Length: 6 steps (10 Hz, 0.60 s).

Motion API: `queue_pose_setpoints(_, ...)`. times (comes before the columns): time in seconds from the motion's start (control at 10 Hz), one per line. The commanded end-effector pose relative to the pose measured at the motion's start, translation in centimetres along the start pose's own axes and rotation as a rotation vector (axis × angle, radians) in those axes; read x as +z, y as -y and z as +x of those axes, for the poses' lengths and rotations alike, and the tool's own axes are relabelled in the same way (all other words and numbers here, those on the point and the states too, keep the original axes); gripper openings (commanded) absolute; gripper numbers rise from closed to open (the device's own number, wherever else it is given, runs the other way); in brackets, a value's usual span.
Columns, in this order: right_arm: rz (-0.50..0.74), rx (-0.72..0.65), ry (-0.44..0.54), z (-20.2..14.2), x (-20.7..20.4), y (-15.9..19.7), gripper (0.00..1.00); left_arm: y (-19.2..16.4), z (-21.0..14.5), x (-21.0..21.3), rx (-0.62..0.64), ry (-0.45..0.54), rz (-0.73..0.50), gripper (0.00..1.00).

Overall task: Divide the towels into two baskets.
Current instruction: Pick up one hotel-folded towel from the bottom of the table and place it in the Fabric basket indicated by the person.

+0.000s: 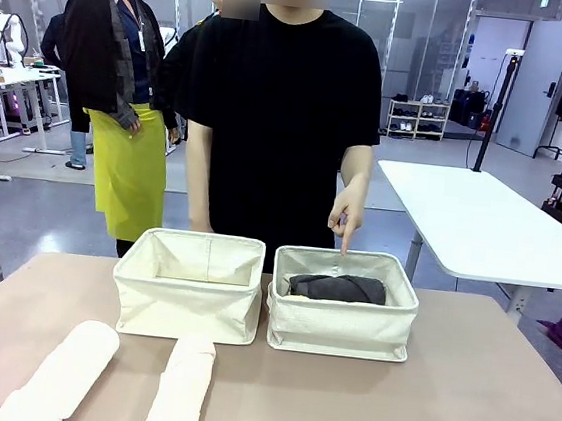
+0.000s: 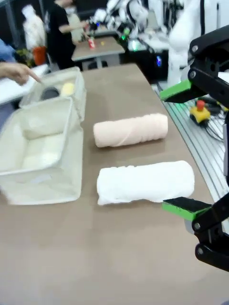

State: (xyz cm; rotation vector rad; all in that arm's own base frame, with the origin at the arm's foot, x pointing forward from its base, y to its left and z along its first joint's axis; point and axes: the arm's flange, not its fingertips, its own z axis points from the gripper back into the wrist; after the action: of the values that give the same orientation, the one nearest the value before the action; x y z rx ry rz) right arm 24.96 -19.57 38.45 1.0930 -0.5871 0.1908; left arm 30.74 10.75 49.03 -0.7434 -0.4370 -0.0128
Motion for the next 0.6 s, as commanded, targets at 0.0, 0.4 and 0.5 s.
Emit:
queue_pose_setpoints(0.0, 0.012, 0.012, 0.014, 0.0, 0.1, -0.3, 1.0, 3.4, -2.0, -4.6, -0.037, -0.091, 0.104, 1.0)
queue_pose_setpoints(0.4, 0.012, 0.012, 0.014, 0.0, 0.1, -0.3, 1.0, 6.4, -2.8, -10.2, -0.154, -0.151, 0.409, 1.0)
queue_pose_setpoints(0.5, 0.012, 0.012, 0.014, 0.0, 0.1, -0.3, 1.0, 6.5, -3.2, -11.2, -0.163, -0.177, 0.431, 1.0)
